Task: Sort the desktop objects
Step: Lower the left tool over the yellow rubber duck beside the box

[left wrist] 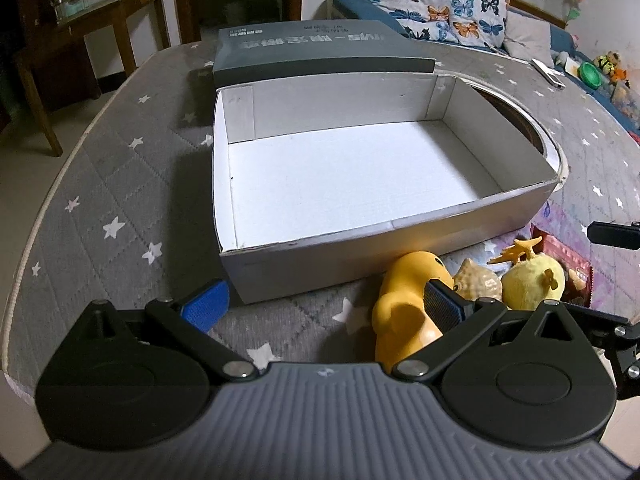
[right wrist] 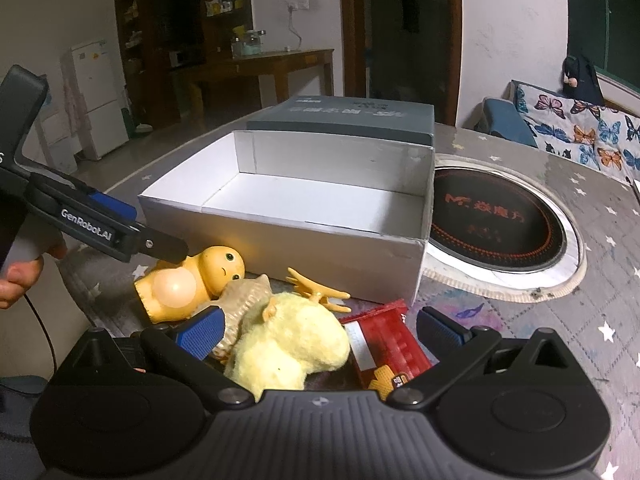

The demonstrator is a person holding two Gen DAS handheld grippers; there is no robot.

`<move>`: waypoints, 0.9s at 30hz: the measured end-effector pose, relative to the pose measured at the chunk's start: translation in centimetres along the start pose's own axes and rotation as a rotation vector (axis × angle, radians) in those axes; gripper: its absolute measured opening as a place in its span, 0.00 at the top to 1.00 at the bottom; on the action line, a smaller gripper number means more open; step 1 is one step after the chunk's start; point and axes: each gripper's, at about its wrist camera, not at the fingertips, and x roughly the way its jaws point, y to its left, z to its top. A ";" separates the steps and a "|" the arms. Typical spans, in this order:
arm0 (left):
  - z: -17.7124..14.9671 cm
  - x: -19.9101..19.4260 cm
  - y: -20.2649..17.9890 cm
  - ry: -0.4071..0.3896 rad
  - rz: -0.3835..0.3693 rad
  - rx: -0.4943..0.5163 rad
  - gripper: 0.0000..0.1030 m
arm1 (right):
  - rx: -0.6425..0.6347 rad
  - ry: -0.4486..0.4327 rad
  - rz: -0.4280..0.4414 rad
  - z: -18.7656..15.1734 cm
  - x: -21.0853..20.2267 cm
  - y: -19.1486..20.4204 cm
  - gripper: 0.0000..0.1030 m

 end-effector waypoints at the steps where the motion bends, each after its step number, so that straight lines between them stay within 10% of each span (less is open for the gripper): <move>1: 0.0 0.0 0.0 0.002 0.001 0.000 0.00 | 0.000 0.000 0.000 0.0 0.0 -0.1 0.00; 27: -1.3 -0.8 -0.9 0.012 -0.020 0.031 0.00 | -0.031 0.001 0.013 0.3 -0.2 2.8 0.00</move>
